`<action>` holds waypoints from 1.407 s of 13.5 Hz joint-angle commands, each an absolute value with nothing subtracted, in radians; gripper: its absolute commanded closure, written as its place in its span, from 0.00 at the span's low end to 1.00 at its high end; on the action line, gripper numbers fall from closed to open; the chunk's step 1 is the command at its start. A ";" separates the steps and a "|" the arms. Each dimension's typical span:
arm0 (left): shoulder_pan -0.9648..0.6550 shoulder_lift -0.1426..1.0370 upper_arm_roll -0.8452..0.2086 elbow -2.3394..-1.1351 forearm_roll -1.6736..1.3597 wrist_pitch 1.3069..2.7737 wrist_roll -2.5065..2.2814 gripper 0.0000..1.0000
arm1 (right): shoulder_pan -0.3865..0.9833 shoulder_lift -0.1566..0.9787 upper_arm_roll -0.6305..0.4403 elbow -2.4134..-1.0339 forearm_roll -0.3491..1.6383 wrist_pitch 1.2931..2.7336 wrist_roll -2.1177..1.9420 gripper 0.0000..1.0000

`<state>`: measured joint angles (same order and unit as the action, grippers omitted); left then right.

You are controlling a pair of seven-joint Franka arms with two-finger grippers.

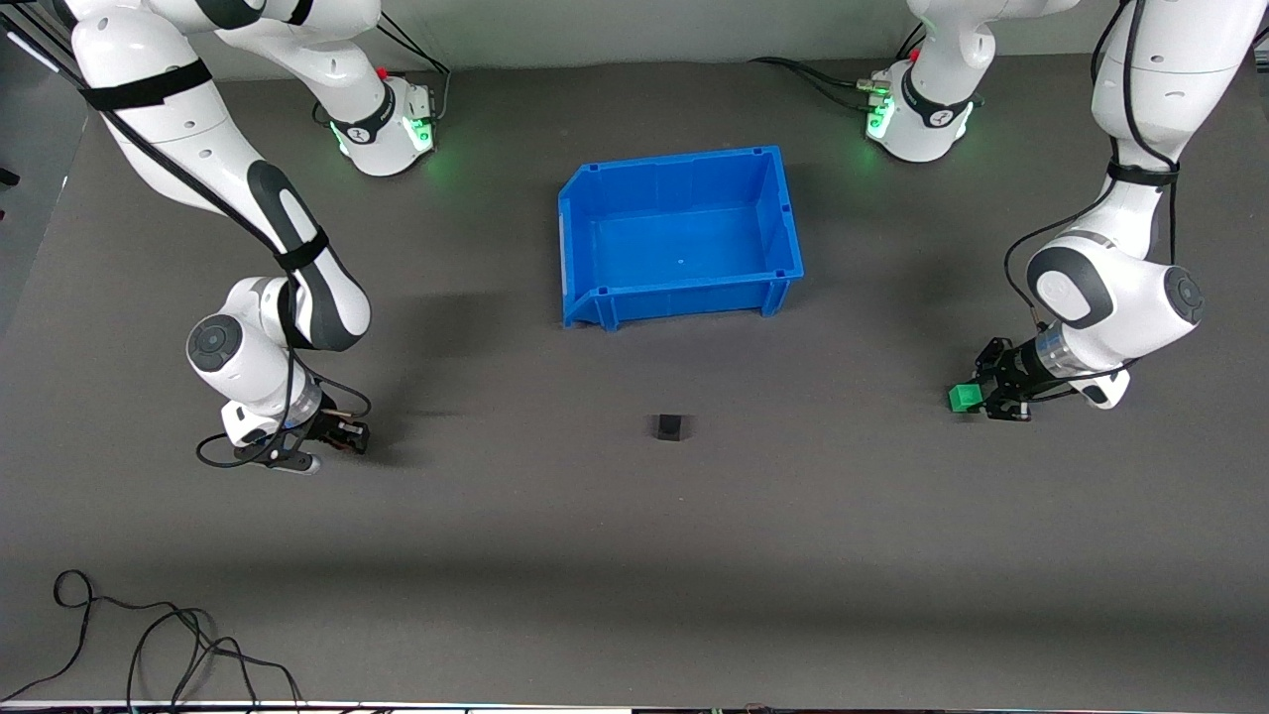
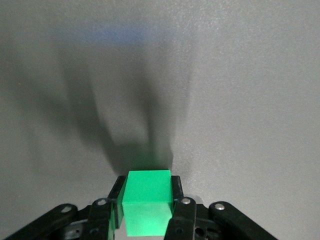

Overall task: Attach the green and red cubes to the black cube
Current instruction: 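Close the right gripper on the red cube while the left gripper grasps green, then carry the red cube and green cube toward the black cube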

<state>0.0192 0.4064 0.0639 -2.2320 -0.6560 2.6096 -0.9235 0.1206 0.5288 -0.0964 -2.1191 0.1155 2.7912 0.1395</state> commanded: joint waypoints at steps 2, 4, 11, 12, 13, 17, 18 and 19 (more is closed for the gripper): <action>0.012 0.387 0.069 -2.237 -0.678 2.606 -0.905 0.83 | 0.124 0.549 -0.092 -2.105 0.132 2.798 0.140 0.93; 0.012 0.380 0.071 -2.226 -0.677 2.602 -0.914 0.83 | 0.124 0.543 -0.091 -2.105 0.132 2.792 0.141 1.00; 0.032 0.345 0.080 -2.097 -0.675 2.401 -0.956 0.83 | 0.172 0.534 -0.049 -2.102 0.596 2.790 0.176 1.00; 0.031 0.345 0.080 -2.092 -0.675 2.401 -0.966 0.82 | 0.182 0.535 -0.048 -2.094 0.673 2.790 0.176 1.00; 0.025 0.350 0.078 -2.088 -0.675 2.407 -0.980 0.83 | 0.242 0.535 -0.051 -2.083 0.758 2.793 0.210 1.00; -0.084 0.359 0.074 -2.071 -0.669 2.480 -1.153 0.83 | 0.362 0.552 -0.063 -2.019 0.821 2.800 0.547 1.00; -0.124 0.367 0.075 -2.071 -0.669 2.517 -1.198 0.83 | 0.367 0.555 -0.063 -2.005 0.819 2.800 0.614 1.00; -0.162 0.370 0.075 -2.066 -0.667 2.543 -1.245 0.82 | 0.382 0.563 -0.061 -1.990 0.819 2.800 0.676 1.00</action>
